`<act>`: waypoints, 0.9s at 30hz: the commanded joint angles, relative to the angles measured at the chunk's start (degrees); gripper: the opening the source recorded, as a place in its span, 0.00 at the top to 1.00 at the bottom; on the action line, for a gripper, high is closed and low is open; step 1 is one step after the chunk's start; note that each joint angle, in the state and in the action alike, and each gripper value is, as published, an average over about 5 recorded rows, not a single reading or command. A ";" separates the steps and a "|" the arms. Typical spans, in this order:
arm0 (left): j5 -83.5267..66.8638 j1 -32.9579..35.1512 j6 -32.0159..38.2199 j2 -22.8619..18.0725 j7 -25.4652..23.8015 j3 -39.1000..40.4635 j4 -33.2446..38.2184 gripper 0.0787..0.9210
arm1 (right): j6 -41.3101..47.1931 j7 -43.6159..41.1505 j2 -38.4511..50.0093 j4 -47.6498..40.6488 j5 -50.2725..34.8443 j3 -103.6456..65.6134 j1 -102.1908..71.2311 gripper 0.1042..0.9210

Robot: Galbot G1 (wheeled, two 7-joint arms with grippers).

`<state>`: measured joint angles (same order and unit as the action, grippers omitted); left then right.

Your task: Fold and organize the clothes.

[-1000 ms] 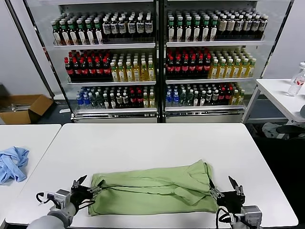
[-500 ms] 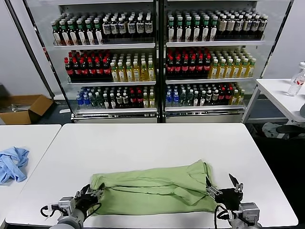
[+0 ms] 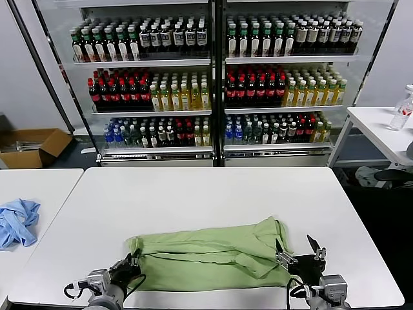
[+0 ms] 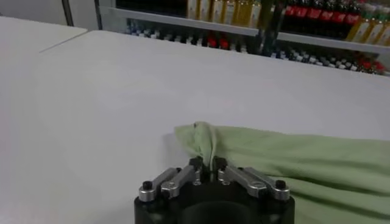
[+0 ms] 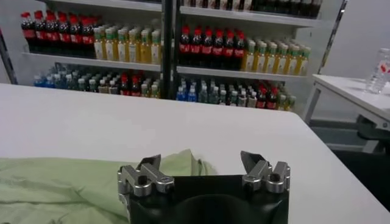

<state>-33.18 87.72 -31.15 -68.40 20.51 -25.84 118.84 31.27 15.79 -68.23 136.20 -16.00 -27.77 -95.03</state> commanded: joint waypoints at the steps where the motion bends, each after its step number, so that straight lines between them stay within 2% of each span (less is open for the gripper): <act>1: 12.42 -0.96 -0.32 1.21 0.89 -3.66 2.37 0.93 | -0.14 -0.04 0.11 0.39 0.42 -0.01 0.13 0.12; 5: 14.79 -0.50 -0.96 5.77 0.11 -12.61 3.22 0.98 | -0.57 -0.09 0.03 1.04 0.45 -0.66 -0.52 0.12; 10: 24.88 0.27 0.39 11.82 -6.80 -25.56 -2.63 0.98 | -0.88 -0.13 0.52 1.19 0.58 -0.95 -0.05 0.12; 13: 27.81 -0.05 0.82 12.11 -10.04 -27.67 -3.79 0.98 | -0.90 -0.17 0.77 1.64 0.79 -0.78 0.07 0.12; 15: 24.07 0.07 -0.72 10.80 -10.59 -25.73 -0.24 0.98 | -0.89 -0.18 0.82 1.75 1.08 -0.53 0.00 0.12; 17: 15.02 1.25 -1.77 8.94 -9.75 -20.47 6.80 0.98 | -0.87 -0.15 0.66 1.62 1.44 -0.17 -0.02 0.12; 21: -6.36 3.92 -1.96 4.93 -5.93 -2.55 19.20 0.98 | -0.79 -0.06 0.06 1.41 2.35 0.54 -0.15 0.12; 24: -10.23 1.78 -1.89 1.02 -5.73 7.60 18.61 0.98 | -0.79 -0.07 -0.10 1.62 2.92 0.56 -0.62 0.12; 27: -11.87 -2.18 -1.85 -1.62 -4.78 10.41 15.06 0.98 | -0.86 -0.07 -0.05 2.11 3.33 0.11 -1.15 0.12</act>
<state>-24.94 89.07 -32.47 -63.68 14.97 -34.25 128.10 30.48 15.69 -68.11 137.88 -13.44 -27.68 -95.89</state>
